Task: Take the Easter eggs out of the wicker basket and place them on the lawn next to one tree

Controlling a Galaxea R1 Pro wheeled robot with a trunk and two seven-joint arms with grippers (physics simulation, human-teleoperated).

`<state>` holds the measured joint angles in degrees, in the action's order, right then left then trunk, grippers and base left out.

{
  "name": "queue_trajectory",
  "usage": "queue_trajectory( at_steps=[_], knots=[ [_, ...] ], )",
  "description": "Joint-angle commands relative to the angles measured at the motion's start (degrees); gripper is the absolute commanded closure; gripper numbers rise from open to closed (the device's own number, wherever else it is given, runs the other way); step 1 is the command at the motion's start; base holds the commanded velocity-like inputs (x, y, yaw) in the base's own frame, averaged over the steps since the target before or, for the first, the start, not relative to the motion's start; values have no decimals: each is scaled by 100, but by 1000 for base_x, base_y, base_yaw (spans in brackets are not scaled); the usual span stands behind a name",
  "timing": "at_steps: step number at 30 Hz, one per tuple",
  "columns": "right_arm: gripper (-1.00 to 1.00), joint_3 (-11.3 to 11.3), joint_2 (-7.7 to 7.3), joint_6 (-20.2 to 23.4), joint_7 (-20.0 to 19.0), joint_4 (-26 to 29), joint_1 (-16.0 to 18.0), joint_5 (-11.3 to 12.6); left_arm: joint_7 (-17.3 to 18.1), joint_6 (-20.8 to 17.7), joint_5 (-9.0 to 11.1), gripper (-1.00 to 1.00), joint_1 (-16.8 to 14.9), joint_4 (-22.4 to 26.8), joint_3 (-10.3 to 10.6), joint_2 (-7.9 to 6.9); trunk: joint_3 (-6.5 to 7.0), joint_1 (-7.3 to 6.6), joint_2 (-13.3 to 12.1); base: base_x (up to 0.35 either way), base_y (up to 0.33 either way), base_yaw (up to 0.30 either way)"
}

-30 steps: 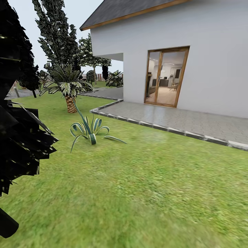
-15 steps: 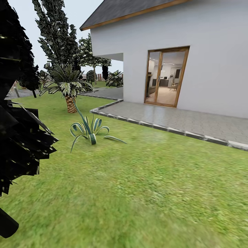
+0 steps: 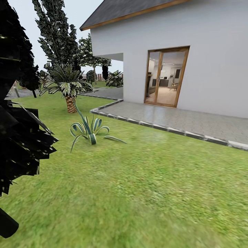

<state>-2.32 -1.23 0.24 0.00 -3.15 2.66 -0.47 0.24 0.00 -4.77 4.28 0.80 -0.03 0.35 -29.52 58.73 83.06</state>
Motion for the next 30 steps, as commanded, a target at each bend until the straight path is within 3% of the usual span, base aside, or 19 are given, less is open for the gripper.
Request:
queue_trajectory(
  at_steps=[1, 30],
  knots=[
    [-100, -23, 0, 4, 0, -11, 7, -5, 2, 0, -50, -100, 2, 8, -5, 0, -4, 0, 2, 0, 0, 0],
    [-100, -23, 0, 2, 0, -10, 7, -5, 2, 0, -50, -100, 2, 8, -4, 0, -4, 0, 2, 0, 0, 0]
  ],
)
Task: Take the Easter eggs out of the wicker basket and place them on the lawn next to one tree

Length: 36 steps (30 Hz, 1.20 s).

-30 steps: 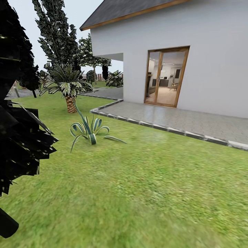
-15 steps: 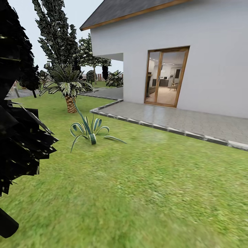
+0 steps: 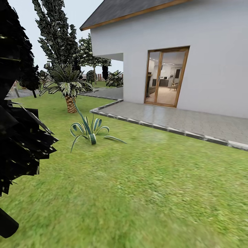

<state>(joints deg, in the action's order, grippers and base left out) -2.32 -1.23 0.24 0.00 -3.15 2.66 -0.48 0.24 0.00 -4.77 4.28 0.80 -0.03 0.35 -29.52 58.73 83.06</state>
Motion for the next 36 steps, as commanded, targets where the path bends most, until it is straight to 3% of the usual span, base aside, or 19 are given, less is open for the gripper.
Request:
queue_trajectory(
  at_steps=[1, 36],
  knots=[
    [-100, -23, 0, 3, 0, -11, 7, -5, 2, 0, -50, -100, 2, 8, -5, 0, -4, 0, 2, 0, 0, 0],
    [-100, -23, -2, 3, 0, -12, 7, -5, 2, 0, -50, -100, 2, 8, -5, 0, -4, 0, 2, 0, 0, 0]
  ],
)
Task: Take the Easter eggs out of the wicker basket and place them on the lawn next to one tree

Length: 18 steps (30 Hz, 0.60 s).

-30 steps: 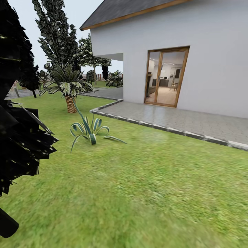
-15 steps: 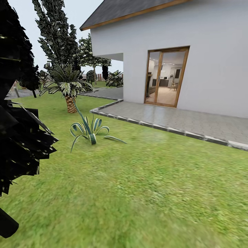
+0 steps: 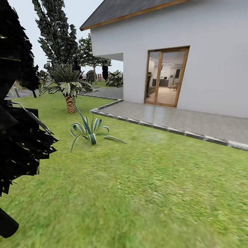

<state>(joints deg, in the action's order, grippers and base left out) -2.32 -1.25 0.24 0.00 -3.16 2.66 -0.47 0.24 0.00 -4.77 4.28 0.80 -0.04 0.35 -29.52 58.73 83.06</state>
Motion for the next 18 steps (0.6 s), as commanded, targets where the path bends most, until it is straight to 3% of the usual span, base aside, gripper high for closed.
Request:
queue_trajectory(
  at_steps=[1, 18],
  knots=[
    [-100, -23, 1, 3, 0, -12, 7, -5, 2, 0, -50, -100, 2, 8, -5, 0, -4, 0, 2, 0, 0, 0],
    [-100, -23, 2, 3, 0, -10, 7, -5, 2, 0, -50, -100, 2, 8, -5, 0, -4, 0, 2, 0, 0, 0]
  ],
)
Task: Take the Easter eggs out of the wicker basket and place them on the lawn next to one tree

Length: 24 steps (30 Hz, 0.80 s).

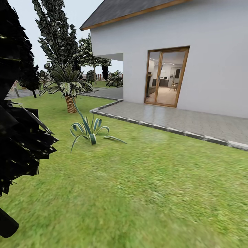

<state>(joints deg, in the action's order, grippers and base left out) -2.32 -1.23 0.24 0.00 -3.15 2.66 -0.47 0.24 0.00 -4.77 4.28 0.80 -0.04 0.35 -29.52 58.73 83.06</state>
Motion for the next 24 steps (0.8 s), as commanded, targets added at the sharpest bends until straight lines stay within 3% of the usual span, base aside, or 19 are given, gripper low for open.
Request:
queue_trajectory(
  at_steps=[1, 24],
  knots=[
    [-100, -23, 0, 3, 0, -11, 7, -5, 2, 0, -50, -100, 2, 8, -5, 0, -4, 0, 2, 0, 0, 0],
    [-100, -23, 0, 3, 0, -12, 7, -5, 2, 0, -50, -100, 2, 8, -5, 0, -4, 0, 2, 0, 0, 0]
  ],
)
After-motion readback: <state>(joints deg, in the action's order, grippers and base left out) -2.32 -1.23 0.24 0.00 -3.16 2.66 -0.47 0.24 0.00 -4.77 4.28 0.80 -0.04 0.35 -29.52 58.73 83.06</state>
